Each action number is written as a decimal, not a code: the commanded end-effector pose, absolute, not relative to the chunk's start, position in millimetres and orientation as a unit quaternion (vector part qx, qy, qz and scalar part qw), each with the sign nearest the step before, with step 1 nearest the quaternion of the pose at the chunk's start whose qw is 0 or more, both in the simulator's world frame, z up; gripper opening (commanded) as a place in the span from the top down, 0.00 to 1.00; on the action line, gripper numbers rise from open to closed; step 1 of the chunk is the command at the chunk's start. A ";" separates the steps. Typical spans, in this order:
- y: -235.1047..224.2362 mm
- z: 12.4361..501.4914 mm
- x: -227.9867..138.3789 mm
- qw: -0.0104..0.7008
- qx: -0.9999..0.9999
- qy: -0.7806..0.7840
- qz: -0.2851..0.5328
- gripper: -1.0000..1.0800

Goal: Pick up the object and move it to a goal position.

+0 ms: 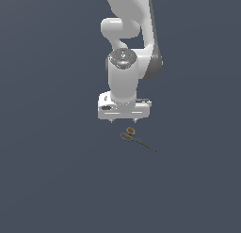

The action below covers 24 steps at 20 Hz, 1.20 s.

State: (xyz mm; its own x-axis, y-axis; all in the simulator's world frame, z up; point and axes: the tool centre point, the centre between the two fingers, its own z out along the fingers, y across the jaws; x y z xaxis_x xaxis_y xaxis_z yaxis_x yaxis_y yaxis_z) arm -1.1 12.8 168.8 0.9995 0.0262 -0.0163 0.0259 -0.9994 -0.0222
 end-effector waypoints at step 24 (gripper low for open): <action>55.4 106.3 17.2 0.001 -0.976 -0.218 0.005 0.04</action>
